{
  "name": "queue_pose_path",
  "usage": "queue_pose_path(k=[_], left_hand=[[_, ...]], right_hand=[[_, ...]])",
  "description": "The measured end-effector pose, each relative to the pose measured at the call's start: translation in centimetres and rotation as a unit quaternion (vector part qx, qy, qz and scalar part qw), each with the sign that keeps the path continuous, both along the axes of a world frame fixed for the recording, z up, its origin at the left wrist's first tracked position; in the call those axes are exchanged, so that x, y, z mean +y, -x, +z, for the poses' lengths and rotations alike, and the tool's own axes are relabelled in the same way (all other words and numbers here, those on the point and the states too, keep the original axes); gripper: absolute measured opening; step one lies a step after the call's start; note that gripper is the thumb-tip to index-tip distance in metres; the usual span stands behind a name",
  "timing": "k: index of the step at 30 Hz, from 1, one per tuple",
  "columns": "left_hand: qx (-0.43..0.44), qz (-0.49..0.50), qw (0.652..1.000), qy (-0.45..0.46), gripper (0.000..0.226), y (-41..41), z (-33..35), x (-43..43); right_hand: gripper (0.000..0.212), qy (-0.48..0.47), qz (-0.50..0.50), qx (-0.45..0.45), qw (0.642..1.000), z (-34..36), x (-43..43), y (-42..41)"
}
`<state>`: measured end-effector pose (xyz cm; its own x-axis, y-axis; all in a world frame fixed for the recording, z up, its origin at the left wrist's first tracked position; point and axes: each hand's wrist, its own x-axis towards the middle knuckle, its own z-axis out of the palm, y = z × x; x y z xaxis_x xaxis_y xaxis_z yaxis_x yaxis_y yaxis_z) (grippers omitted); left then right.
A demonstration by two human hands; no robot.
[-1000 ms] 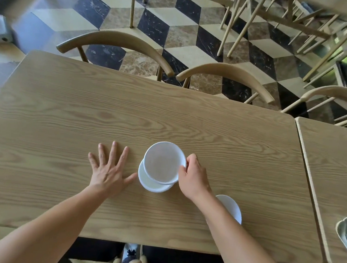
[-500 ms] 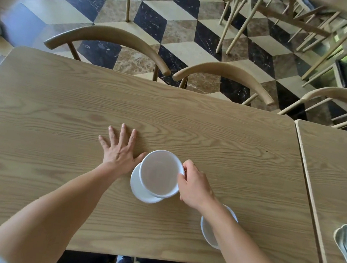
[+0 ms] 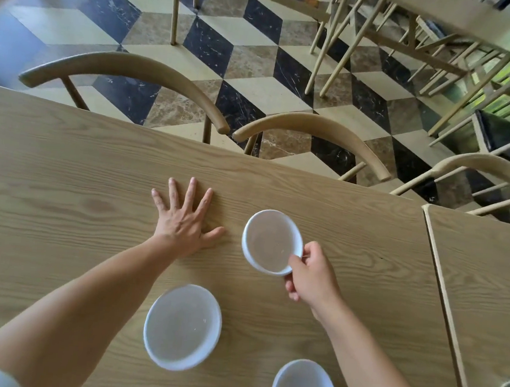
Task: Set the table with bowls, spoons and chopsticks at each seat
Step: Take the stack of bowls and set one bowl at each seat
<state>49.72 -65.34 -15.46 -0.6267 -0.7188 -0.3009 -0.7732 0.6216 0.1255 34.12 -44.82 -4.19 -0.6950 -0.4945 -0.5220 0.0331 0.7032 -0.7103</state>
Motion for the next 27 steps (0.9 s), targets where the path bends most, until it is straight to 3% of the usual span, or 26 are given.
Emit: queue_pose_path(k=[12, 23, 27], left_hand=[[0.050, 0.019, 0.997, 0.051, 0.102, -0.4, -1.1, -0.2], [0.051, 0.020, 0.996, 0.067, 0.101, -0.2, -1.2, -0.1], [0.053, 0.020, 0.996, 0.068, 0.101, -0.2, -1.1, -0.1]], right_hand=[[0.014, 0.003, -0.170, -0.023, 0.985, -2.9, -6.4, 9.5], [0.041, 0.022, -0.267, -0.065, 0.961, -3.5, -8.8, 13.4], [0.038, 0.059, -0.291, -0.116, 0.948, -3.3, -9.5, 12.9]])
